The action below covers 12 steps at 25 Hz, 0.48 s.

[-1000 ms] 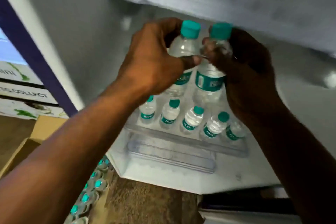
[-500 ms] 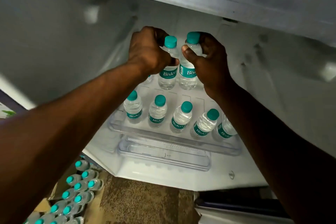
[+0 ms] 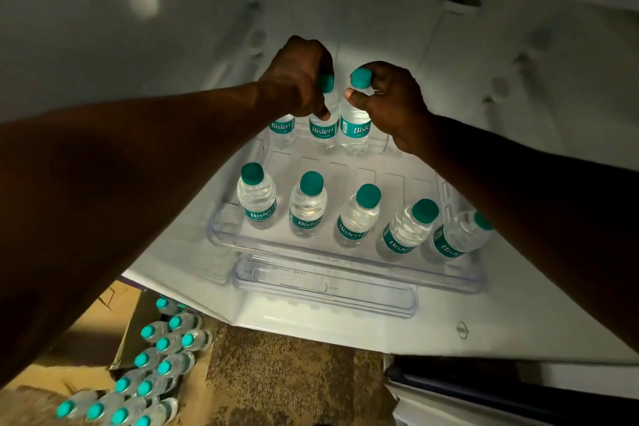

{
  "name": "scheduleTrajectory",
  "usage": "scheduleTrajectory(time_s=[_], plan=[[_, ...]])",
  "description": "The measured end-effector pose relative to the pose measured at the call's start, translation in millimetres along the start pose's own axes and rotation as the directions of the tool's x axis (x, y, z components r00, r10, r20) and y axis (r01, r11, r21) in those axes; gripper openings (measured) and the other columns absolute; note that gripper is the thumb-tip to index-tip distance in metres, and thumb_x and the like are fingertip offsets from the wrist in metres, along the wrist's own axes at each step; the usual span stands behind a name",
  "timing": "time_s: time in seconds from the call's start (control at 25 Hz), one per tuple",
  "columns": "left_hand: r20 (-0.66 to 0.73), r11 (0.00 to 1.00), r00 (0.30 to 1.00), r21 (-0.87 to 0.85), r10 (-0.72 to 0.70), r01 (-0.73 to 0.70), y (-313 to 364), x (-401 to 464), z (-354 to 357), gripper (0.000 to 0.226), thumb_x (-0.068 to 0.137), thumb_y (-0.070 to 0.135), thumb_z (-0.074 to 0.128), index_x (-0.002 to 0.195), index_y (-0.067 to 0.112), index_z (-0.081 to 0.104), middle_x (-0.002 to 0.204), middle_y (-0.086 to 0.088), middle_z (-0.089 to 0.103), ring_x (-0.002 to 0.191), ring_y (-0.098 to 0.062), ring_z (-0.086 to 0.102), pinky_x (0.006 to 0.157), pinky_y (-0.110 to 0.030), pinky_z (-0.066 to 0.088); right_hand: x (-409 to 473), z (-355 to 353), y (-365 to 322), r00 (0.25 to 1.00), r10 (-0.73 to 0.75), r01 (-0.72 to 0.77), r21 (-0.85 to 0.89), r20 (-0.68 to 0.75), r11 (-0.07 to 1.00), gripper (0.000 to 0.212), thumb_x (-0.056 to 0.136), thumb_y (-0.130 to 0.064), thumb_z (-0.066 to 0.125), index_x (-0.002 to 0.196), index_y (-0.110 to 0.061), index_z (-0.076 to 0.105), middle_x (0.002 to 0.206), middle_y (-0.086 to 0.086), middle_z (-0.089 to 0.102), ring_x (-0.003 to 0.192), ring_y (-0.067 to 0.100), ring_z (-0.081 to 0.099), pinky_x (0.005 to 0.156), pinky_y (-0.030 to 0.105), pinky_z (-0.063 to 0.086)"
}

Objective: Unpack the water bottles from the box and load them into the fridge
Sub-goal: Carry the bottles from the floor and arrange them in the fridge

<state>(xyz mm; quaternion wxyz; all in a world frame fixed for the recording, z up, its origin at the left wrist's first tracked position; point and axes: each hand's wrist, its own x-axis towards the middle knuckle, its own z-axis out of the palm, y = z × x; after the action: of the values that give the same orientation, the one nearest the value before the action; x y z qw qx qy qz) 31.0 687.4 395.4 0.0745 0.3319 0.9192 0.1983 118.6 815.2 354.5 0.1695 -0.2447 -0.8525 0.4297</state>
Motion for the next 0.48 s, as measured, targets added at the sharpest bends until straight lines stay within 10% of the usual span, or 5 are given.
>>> scheduleTrajectory(time_s=[0.48], plan=[[0.049, 0.992, 0.999, 0.128, 0.004, -0.011, -15.7, 26.0, 34.1, 0.056, 0.075, 0.017, 0.087, 0.125, 0.011, 0.06, 0.127, -0.011, 0.06, 0.115, -0.028, 0.057, 0.1, -0.033, 0.047, 12.4, 24.6, 15.8, 0.998, 0.062, -0.067, -0.169, -0.033, 0.983, 0.044, 0.087, -0.031, 0.077, 0.124, -0.01, 0.064, 0.124, 0.006, 0.067, 0.11, 0.022, 0.063, 0.097, 0.023, 0.047]])
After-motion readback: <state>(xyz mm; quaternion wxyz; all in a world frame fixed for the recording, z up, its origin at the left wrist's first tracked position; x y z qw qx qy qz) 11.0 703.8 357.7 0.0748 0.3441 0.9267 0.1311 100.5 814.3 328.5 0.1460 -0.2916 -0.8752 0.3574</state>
